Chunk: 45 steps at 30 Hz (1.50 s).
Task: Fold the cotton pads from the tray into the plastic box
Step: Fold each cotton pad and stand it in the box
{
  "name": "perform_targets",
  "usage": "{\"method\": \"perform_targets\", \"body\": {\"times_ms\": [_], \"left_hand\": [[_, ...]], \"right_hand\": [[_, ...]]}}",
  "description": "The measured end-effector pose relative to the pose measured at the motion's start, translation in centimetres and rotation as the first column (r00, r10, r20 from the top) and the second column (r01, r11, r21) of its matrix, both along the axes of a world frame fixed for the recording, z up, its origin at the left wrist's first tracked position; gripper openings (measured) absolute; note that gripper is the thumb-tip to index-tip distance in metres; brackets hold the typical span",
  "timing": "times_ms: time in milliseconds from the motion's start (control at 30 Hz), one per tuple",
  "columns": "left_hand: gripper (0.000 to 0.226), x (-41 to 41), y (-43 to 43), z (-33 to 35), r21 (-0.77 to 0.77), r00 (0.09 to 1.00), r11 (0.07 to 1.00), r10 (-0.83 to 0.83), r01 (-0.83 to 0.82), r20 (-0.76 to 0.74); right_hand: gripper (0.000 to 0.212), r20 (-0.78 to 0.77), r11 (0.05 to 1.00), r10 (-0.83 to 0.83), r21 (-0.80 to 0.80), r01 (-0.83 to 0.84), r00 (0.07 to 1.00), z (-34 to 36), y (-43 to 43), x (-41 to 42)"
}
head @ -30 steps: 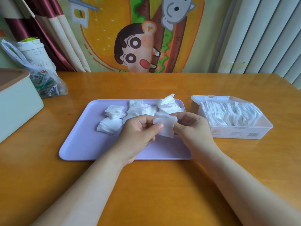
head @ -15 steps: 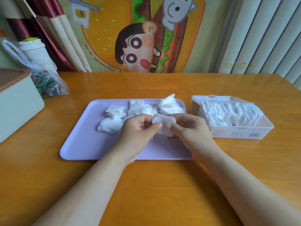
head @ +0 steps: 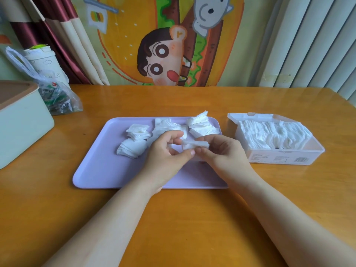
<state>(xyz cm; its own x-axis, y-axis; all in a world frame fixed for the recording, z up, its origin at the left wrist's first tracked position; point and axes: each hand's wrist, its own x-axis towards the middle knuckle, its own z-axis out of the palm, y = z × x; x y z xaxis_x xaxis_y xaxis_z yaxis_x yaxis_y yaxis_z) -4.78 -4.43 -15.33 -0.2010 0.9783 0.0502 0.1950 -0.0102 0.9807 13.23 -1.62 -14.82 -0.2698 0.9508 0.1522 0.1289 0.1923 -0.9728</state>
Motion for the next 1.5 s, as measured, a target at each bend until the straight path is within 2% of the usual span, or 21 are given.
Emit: {"method": "perform_targets", "body": {"times_ms": [133,233,400,633,767,900,967,1067,1167,1333,1433,1500], "left_hand": [[0.013,0.3,-0.1,0.1,0.016,0.996,1.000,-0.001,0.002,-0.089],[0.017,0.6,-0.1,0.0,-0.003,0.993,1.000,0.022,-0.022,-0.119],[0.015,0.5,0.1,-0.1,-0.011,0.998,0.999,0.045,-0.046,-0.051],[0.008,0.8,0.1,0.0,0.003,1.000,1.000,0.019,-0.019,-0.013],[0.008,0.8,-0.1,-0.1,0.015,1.000,1.000,0.015,-0.014,-0.021],[0.014,1.0,0.0,-0.1,0.039,0.994,0.999,0.017,-0.013,-0.105],[0.020,0.5,-0.1,0.2,0.109,0.967,0.992,0.082,-0.057,-0.240],[0.028,-1.7,0.3,0.9,0.229,0.874,0.965,0.222,-0.131,-0.433],[0.038,-4.7,0.5,1.1,0.100,0.765,0.983,0.183,-0.154,-0.618],[0.042,-6.6,0.3,0.7,-0.043,0.848,0.996,0.049,-0.084,-0.527],[0.038,-5.7,0.1,0.5,-0.070,0.855,0.997,-0.011,-0.030,-0.518],[0.037,-5.1,-0.1,0.2,-0.042,0.844,0.998,0.017,-0.047,-0.536]], "right_hand": [[0.020,0.109,0.997,-0.043,0.073,0.035,0.993,-0.4,0.1,-0.1],[0.028,0.187,0.990,-0.090,0.120,0.068,0.978,-0.6,0.2,-0.4],[0.035,0.247,0.982,-0.139,0.162,0.101,0.959,-0.8,0.0,-0.4],[0.047,0.360,0.962,-0.114,0.272,0.013,0.926,-0.8,-0.2,-0.9],[0.046,0.402,0.963,-0.124,0.270,0.012,0.907,-0.7,-0.5,-1.2],[0.019,0.390,0.971,-0.170,0.224,0.085,0.905,-0.3,-0.4,-1.4],[0.008,0.392,0.974,-0.186,0.193,0.117,0.901,0.1,-0.2,-1.5],[0.002,0.359,0.980,-0.185,0.139,0.143,0.915,1.2,0.2,-1.6],[0.005,0.273,0.980,-0.192,0.096,0.172,0.943,2.1,0.2,-1.9],[0.006,0.133,0.979,-0.199,-0.017,0.203,0.971,1.4,-0.5,-2.4],[0.008,0.121,0.977,-0.208,-0.015,0.211,0.971,0.7,-1.0,-2.5],[0.007,0.110,0.976,-0.214,-0.008,0.216,0.971,0.4,-1.1,-2.5]]}}
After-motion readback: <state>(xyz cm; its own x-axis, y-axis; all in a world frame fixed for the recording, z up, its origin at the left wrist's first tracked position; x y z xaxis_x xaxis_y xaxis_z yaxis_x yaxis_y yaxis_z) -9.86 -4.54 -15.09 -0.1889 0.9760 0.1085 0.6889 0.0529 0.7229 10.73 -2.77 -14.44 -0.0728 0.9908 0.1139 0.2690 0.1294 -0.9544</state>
